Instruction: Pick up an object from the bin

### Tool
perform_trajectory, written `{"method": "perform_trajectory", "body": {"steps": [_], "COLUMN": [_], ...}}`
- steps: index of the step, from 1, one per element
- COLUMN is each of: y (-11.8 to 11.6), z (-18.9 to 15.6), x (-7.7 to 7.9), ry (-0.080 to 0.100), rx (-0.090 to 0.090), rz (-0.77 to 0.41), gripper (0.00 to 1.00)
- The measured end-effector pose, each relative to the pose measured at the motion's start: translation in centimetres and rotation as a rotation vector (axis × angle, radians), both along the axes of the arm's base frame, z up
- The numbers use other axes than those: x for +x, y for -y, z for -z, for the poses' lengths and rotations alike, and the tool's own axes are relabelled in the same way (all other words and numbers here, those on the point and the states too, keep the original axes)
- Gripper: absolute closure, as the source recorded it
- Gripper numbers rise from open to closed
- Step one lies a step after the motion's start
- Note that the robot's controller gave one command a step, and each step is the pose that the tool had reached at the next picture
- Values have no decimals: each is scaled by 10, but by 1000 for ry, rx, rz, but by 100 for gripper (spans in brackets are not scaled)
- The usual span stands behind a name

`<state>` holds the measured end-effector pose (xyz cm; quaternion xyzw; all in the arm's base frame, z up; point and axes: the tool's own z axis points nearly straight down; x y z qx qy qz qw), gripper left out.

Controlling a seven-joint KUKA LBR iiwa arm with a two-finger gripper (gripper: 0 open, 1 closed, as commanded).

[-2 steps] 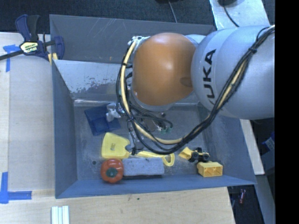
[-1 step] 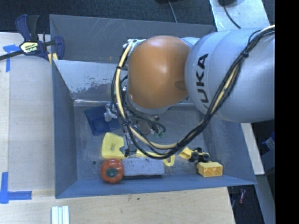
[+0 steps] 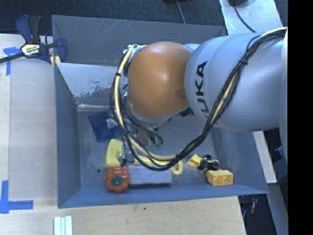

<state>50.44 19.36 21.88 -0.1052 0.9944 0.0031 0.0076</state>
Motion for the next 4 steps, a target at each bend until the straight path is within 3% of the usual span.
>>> {"method": "perform_trajectory", "body": {"steps": [1, 2, 3, 4], "y": [-36, -34, -39, -46], "z": [-73, -66, -124, -32], "x": [-13, -13, 22, 23], "ry": [10, 7, 17, -1], "rx": [1, 0, 1, 1], "rz": [-128, -111, -235, 65], "gripper": [0, 0, 0, 0]}}
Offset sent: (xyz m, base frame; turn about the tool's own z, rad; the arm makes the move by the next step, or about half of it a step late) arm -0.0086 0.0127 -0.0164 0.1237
